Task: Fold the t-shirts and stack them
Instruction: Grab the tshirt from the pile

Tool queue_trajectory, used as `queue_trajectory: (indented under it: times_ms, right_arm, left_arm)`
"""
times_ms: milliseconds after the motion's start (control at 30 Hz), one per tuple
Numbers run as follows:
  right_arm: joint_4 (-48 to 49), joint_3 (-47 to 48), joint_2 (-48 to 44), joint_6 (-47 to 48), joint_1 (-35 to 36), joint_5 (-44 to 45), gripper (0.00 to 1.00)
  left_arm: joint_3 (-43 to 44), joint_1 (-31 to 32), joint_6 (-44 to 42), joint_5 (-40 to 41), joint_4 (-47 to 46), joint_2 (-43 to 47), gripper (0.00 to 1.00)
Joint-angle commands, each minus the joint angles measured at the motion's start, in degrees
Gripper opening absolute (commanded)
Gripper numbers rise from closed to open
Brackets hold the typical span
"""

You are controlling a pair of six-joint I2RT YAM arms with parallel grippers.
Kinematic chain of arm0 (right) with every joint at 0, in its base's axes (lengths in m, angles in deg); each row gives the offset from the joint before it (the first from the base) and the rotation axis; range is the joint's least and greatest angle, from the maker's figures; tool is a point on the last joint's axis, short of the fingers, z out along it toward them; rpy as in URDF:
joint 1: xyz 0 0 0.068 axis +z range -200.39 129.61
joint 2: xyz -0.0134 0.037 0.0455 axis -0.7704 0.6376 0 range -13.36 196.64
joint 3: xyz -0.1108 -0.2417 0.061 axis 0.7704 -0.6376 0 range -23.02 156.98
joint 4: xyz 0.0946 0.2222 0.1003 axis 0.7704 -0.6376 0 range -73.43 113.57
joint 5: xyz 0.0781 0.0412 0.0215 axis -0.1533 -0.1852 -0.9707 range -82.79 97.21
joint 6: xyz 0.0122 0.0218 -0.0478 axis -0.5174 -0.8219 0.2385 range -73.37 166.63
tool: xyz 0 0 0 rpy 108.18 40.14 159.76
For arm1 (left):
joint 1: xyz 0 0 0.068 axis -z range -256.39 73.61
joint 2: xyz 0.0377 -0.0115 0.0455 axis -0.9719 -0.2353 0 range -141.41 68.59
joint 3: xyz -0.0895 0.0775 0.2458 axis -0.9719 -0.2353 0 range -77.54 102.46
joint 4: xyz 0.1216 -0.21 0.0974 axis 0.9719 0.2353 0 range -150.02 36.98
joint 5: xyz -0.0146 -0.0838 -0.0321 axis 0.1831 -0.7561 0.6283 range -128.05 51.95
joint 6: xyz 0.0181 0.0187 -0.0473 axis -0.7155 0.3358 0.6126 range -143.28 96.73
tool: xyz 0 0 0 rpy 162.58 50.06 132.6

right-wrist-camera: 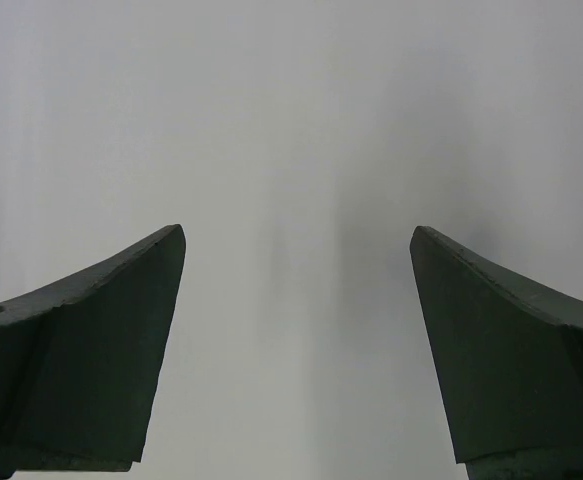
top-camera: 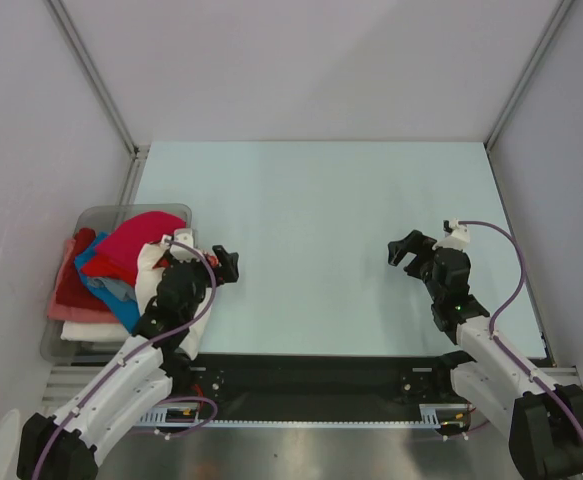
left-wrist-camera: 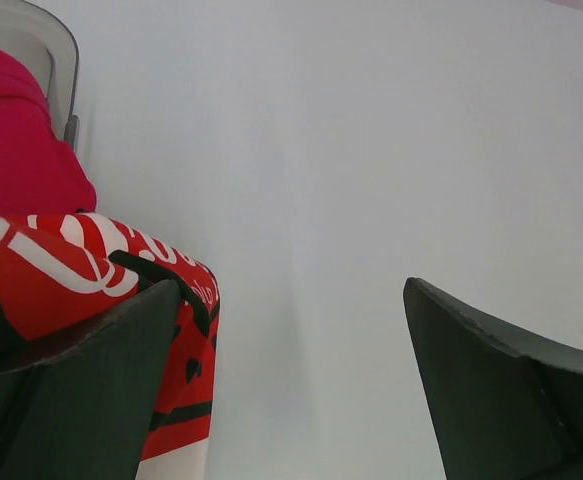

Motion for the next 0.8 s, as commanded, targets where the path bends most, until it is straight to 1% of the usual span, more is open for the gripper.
queue_trajectory:
  times_ms: [0,133,167,200,267,300,367,400,467,500,533,600,667,767]
  right_arm:
    - [2.6,0.0,-0.6,-0.7,-0.2,-0.1,1.00]
    - [1.8,-0.1,-1.1,-0.7,-0.1,0.3,1.00]
    - [1.8,-0.2,-1.1,-0.6,-0.2,0.2,1.00]
    - [2.0,-0.2,-1.1,-0.6,-0.2,0.2,1.00]
    - [2.0,-0.2,-1.0,-0.7,-0.2,0.2,1.00]
    - [2.1,-0.2,-0.8,-0.6,-0.2,0.1,1.00]
    - [2.1,-0.1,-0.6,-0.6,-0.2,-0.4,1.00]
    - [2.2,-0.1,-0.5,-0.6,-0.2,-0.4,1.00]
    - [2.6,-0.2,-0.3,-0.6,-0.2,-1.1,1.00]
    - [3.3,-0.2,0.0,-0.6,-0.2,-1.6,1.00]
    - [3.4,-0.2,0.5,-0.6,-0.2,-2.4,1.00]
    - [3.9,0.1,1.0,-0.6,-0.2,-3.2,1.00]
    - [4.0,0.1,1.7,-0.6,-0.3,-3.5,1.00]
    - [4.2,0.2,2.0,-0.7,-0.3,-4.0,1.00]
  left_arm:
    - [0.8,0.4,-1.3,-1.0,-1.1,1.5,1.00]
    - [2.3,2.0,-0.9,2.4,1.0,3.5,1.00]
    - [3.4,2.1,-0.1,4.4,4.4,3.6,1.00]
    - [6.2,2.9,0.8,5.2,5.7,3.6,1.00]
    - [9.1,4.0,2.9,6.6,11.7,4.0,1.00]
    - [12.2,5.4,3.8,9.1,13.8,4.0,1.00]
    - [15.4,6.3,6.8,11.4,17.3,4.2,1.00]
    - [18.5,6.3,8.7,14.0,21.7,4.1,1.00]
    - [21.7,6.3,9.9,16.6,26.4,3.1,1.00]
    - [25.2,6.2,11.1,18.3,31.6,2.2,1.00]
    - [26.8,6.2,12.2,22.4,35.0,1.5,1.00]
    - [30.2,5.9,15.3,25.6,41.6,-1.2,1.00]
    - [31.3,5.4,15.7,27.4,43.7,-2.5,1.00]
    - [32.1,2.5,16.0,26.2,45.3,-4.1,1.00]
